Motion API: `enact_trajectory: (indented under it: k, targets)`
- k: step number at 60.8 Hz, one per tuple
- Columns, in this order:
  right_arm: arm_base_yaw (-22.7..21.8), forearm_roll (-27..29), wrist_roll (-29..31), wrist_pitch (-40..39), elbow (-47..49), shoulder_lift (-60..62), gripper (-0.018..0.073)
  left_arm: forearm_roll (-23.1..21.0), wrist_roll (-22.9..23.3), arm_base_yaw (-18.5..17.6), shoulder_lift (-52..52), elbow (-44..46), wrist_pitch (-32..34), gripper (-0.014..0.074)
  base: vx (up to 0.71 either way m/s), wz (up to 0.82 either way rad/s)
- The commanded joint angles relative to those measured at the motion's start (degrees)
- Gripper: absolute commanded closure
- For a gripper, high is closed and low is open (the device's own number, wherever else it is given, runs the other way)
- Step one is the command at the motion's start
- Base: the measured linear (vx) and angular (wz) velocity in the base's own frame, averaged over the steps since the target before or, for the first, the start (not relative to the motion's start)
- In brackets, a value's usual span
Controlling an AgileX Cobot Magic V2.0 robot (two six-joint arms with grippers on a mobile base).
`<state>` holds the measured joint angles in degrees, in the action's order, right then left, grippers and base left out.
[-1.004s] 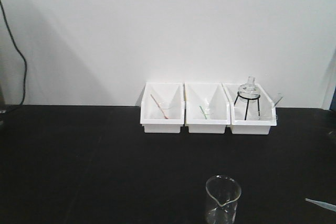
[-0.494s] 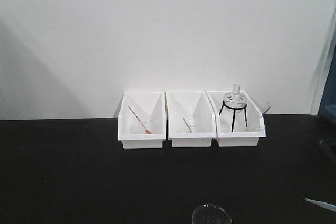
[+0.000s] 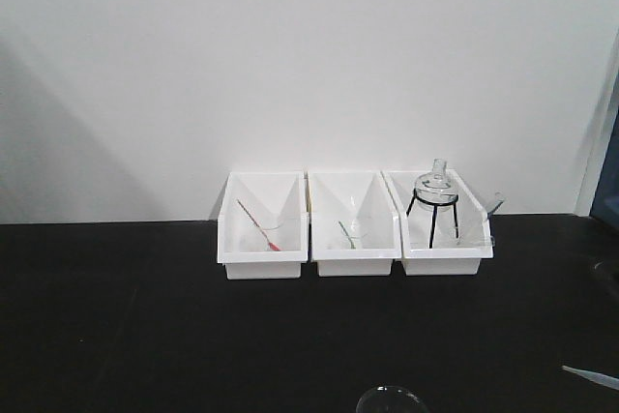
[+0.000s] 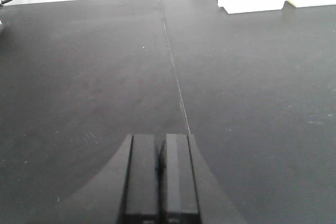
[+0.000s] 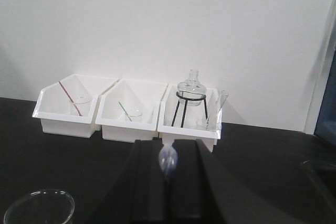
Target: Grab transparent chemical and place on left bench
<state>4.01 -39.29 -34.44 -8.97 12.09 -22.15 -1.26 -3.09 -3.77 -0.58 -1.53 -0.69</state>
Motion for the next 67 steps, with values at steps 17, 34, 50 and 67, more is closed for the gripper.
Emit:
enact_trajectory:
  k: [17,34,50,67]
  targets:
    - [-0.1,0.9,-2.2,-9.6,1.7,-0.4,0.0564,0.0,0.4,-0.1,-1.1,-0.9,4.5,0.06,0.0,0.0]
    - [-0.1,-7.4,-21.4,-8.7,8.6,-15.7,0.0564,0.0,0.4,-0.1,-1.1,-0.9,4.5,0.06,0.0,0.0]
    - [-0.1,-37.8,-47.8,-23.7,16.3,-32.6,0.0562,0.0,0.4,-0.1,-1.1,-0.9,4.5,0.06,0.0,0.0]
    - [-0.1,-53.2,-55.8,-24.6,17.1,-37.1,0.0562,0.0,0.4,-0.1,-1.1,-0.9,4.5,0.06,0.0,0.0]
